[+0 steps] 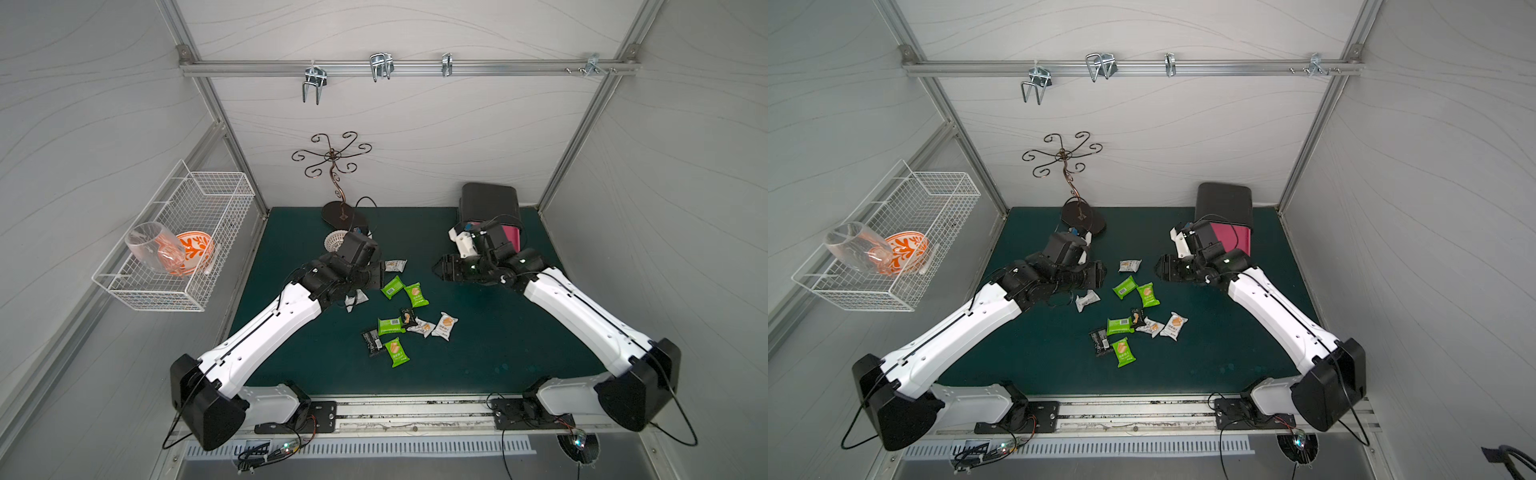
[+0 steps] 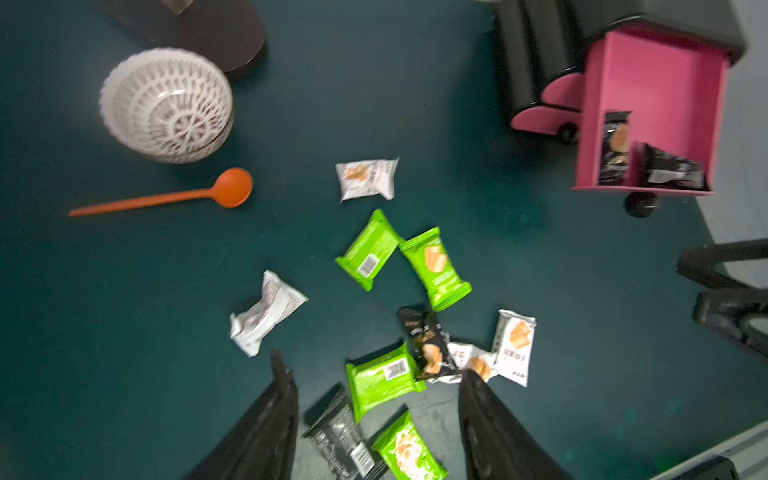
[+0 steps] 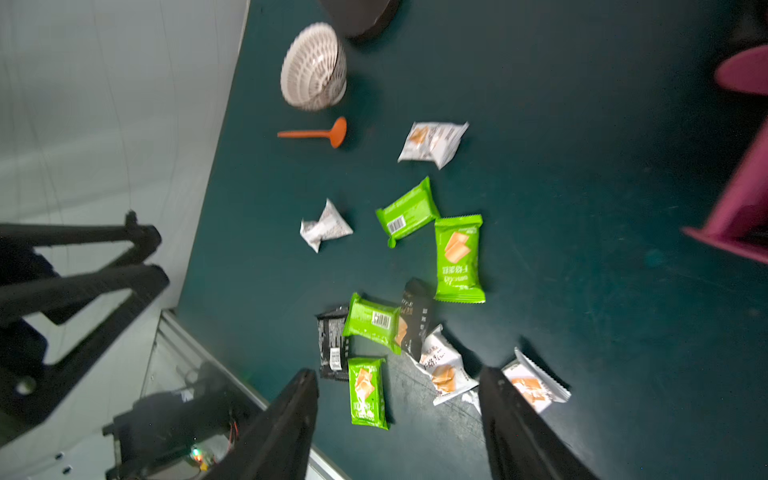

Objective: Place the cookies into the drawer by color
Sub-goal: Pick up the cookie at the center of the board.

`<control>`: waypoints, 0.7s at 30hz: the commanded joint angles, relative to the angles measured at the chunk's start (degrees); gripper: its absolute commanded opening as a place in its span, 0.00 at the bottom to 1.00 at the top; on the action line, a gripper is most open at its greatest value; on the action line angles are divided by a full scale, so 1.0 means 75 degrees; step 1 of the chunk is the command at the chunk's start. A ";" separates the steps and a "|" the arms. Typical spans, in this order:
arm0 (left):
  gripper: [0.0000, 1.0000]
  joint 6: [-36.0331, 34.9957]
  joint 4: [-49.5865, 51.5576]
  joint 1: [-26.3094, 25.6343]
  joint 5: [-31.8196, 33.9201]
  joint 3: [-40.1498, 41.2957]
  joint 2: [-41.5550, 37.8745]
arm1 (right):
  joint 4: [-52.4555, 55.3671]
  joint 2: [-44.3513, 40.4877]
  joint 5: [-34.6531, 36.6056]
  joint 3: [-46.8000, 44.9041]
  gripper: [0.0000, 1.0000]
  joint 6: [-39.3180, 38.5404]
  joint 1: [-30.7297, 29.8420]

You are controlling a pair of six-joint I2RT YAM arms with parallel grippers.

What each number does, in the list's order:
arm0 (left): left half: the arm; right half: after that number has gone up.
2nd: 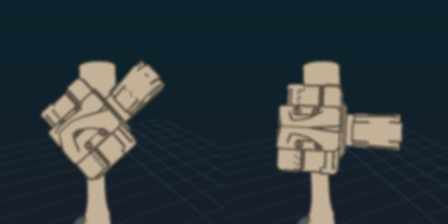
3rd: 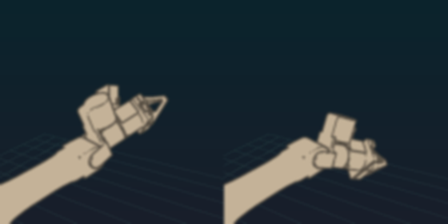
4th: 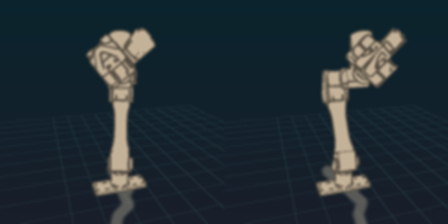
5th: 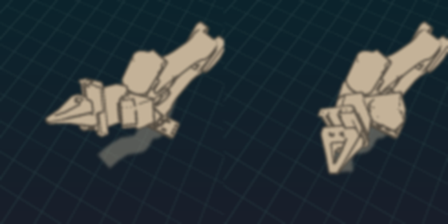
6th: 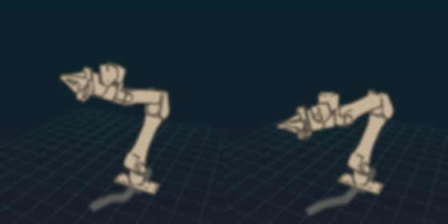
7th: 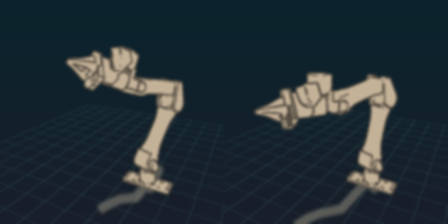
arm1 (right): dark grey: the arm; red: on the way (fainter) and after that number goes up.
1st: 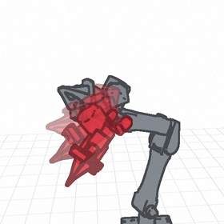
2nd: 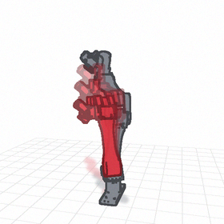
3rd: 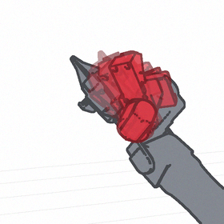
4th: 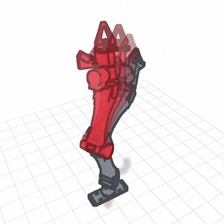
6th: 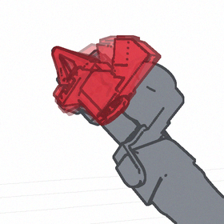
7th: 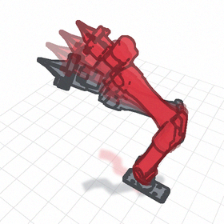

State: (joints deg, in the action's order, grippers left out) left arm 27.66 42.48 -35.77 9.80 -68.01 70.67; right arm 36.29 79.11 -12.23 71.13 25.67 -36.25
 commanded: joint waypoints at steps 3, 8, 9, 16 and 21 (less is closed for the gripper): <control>0.63 0.0538 0.0129 0.0125 0.0296 0.0663 -0.0637 | -0.0449 0.0885 -0.0738 -0.0042 0.59 -0.0357 -0.0430; 0.63 0.0730 0.0211 0.0135 0.0217 0.1103 -0.0930 | -0.0539 0.1970 -0.1169 0.0074 0.51 -0.0478 -0.0590; 0.63 0.0730 0.0210 0.0132 0.0227 0.1152 -0.0977 | -0.0543 0.2215 -0.1238 0.0108 0.50 -0.0546 -0.0643; 0.64 0.0589 0.0343 0.0129 0.0250 0.1102 -0.0981 | -0.0280 0.3400 -0.1242 0.0341 0.47 -0.1073 -0.1133; 0.65 0.0537 0.0397 0.0129 0.0179 0.1090 -0.0943 | -0.0367 0.3717 -0.0962 0.0169 0.42 -0.1060 -0.1276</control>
State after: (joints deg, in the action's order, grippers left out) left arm 32.03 45.50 -34.87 10.96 -58.78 63.83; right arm 32.97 105.95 -20.21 72.23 18.94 -45.23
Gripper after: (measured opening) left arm 0.646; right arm 0.425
